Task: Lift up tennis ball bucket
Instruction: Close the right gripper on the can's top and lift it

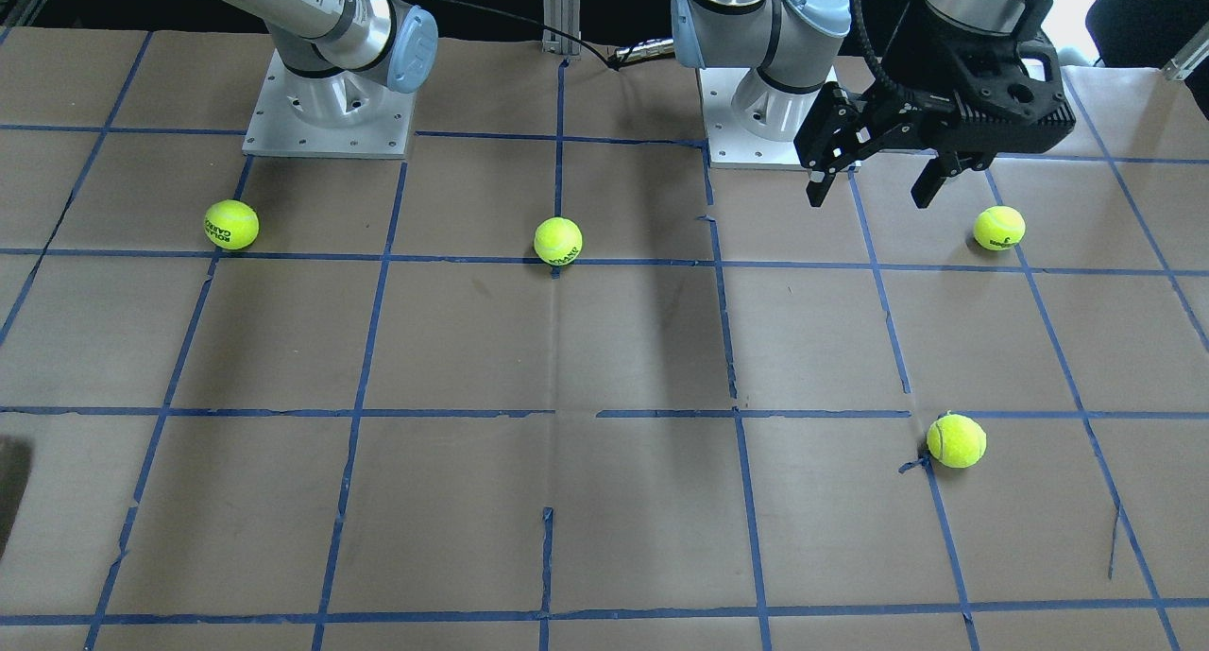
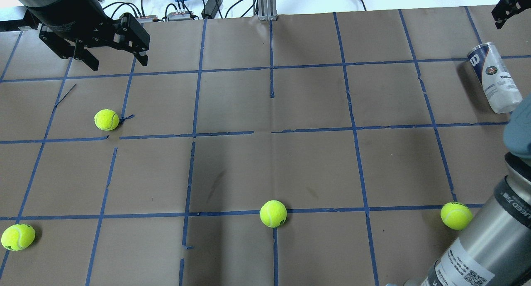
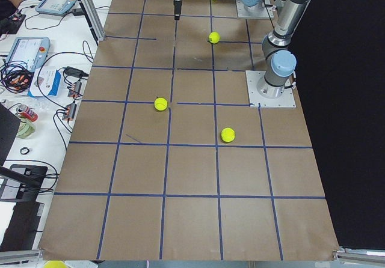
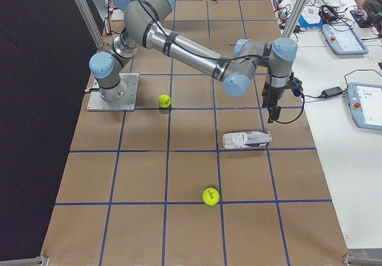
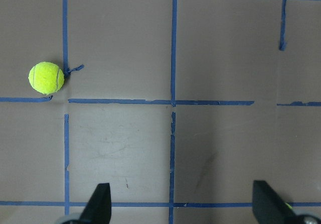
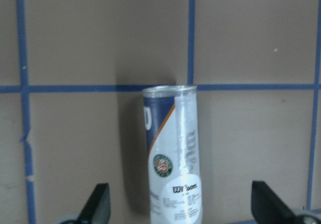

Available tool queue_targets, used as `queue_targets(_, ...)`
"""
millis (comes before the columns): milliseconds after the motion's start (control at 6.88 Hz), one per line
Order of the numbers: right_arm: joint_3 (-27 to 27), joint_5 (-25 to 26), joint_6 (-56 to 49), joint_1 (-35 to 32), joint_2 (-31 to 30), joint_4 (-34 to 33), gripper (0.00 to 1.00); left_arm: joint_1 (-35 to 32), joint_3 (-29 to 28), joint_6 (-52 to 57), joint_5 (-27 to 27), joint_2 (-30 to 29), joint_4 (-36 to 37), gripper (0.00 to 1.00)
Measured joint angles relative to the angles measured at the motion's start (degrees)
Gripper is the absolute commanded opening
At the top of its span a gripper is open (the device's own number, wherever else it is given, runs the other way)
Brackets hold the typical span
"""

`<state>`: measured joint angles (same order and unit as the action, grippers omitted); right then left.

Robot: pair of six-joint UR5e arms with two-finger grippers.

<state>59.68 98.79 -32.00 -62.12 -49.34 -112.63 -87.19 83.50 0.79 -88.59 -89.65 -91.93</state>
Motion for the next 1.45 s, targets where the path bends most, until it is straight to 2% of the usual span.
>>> queue_targets(582, 2.77, -8.84, -7.37, 2.72, 6.77, -6.56, 1.0, 0.02, 0.0, -0.01, 0.0, 0.07, 0.02, 1.0)
queue_targets(727, 3.26, -10.05, -8.06, 3.15, 7.48, -7.81, 0.95, 0.06, 0.0, 0.0, -0.06, 0.11, 0.01, 1.0)
queue_targets(1018, 4.49, -12.66, -8.51, 3.84, 7.94, -8.86, 0.58, 0.08, 0.0, 0.0, -0.19, 0.23, -0.12, 1.0)
queue_targets(1164, 4.96, -13.95, -9.48, 4.35, 7.84, -8.99, 0.49, 0.09, 0.0, 0.0, -0.21, 0.3, -0.14, 1.0)
queue_targets(1455, 4.96, -14.98, -12.15, 4.52, 6.42, -9.14, 0.46, 0.09, 0.0, 0.0, -0.17, 0.35, -0.09, 1.0)
